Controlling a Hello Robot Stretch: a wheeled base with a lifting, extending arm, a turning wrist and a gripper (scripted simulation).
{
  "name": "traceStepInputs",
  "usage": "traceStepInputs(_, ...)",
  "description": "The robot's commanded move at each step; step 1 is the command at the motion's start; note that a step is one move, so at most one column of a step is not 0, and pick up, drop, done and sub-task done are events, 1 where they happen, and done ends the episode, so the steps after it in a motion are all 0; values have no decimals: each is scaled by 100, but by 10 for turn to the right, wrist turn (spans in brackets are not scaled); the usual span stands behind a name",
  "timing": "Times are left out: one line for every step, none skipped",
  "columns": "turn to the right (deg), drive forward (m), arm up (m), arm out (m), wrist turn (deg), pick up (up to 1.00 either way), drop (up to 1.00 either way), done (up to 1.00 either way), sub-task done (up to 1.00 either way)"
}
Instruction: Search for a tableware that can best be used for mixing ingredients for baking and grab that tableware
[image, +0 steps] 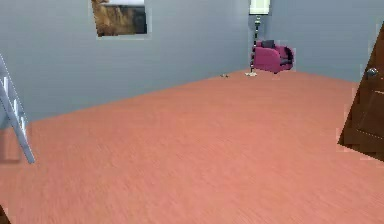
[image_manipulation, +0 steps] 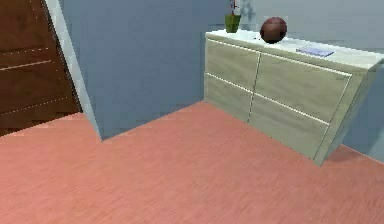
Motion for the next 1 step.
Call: traceStepInputs(240, 0, 0, 0, 0, 0, 0, 0, 0)
